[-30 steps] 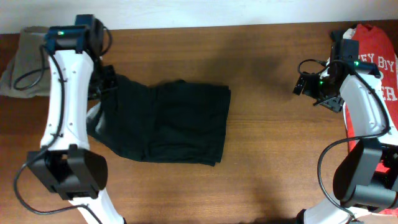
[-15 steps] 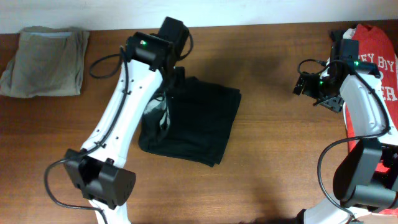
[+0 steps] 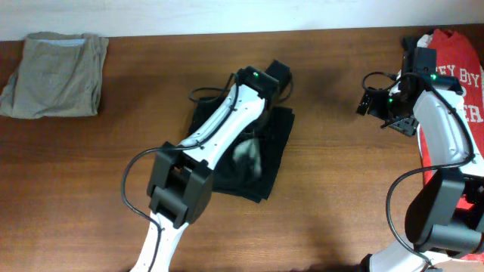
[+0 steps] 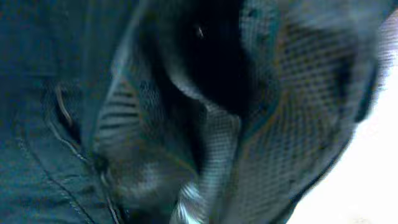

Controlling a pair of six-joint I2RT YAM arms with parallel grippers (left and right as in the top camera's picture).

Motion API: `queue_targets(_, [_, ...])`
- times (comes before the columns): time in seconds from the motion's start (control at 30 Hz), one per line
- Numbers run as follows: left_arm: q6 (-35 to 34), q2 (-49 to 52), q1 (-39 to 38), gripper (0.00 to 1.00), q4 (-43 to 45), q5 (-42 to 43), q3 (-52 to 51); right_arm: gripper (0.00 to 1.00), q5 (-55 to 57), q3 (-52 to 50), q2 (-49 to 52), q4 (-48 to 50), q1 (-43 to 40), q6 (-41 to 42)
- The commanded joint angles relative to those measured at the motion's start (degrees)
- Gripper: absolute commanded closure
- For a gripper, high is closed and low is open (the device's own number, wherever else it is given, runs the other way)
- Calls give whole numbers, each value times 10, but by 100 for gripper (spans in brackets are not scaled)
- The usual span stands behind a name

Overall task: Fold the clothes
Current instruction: 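Fold the left half over toward the right with the left gripper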

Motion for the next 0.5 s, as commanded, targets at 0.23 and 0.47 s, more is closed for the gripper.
queue_targets(0.23, [78, 18, 16, 22, -89, 56, 108, 1, 9, 7, -11, 0, -1, 2])
queue_targets(0.47, [79, 26, 69, 38, -42, 41, 144, 1, 9, 7, -11, 0, -1, 2])
